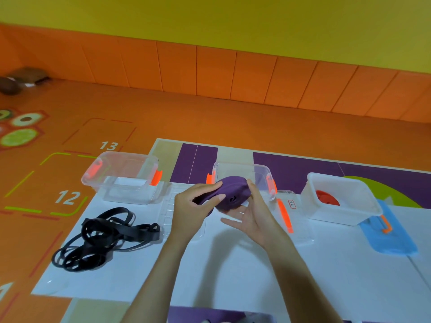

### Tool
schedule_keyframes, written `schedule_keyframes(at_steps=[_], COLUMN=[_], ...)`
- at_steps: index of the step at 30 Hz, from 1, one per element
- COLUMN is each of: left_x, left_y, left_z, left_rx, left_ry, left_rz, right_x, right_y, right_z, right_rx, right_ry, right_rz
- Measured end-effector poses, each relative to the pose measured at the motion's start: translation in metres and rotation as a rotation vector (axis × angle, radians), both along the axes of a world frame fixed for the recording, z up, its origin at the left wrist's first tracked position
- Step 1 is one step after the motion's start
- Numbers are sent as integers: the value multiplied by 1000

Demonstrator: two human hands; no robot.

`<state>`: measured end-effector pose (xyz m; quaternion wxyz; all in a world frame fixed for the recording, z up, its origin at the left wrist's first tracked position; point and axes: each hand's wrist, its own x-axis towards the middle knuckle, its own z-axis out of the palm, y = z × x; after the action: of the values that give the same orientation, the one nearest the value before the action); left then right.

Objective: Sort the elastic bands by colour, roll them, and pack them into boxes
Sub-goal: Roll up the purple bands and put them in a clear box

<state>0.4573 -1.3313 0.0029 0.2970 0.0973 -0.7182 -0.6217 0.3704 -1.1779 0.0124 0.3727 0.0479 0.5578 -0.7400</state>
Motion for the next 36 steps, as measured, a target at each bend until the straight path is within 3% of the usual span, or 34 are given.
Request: schedule_keyframes(at_steps=[3, 8, 18, 25, 31, 36], left_x=[3, 3, -7, -12, -9, -23], left_y=[-6, -19, -2, 19, 5, 12], left_z=[-1, 6, -6, -10, -30, -40], left_rx=[106, 151, 202, 253, 319, 381], left_ry=[-65, -103, -3, 71, 4, -46], left_rz=[8, -141, 85, 181, 124, 78], right_x=[-6, -18, -8, 6, -10, -23], right_y=[9, 35, 23, 3, 24, 38], right_z=[3, 13, 1, -11, -11, -19], right_rx=[225, 168, 90, -106, 110, 111], right_ry=[352, 583, 397, 210, 334, 385], right_rz=[28, 181, -34, -93, 69, 64])
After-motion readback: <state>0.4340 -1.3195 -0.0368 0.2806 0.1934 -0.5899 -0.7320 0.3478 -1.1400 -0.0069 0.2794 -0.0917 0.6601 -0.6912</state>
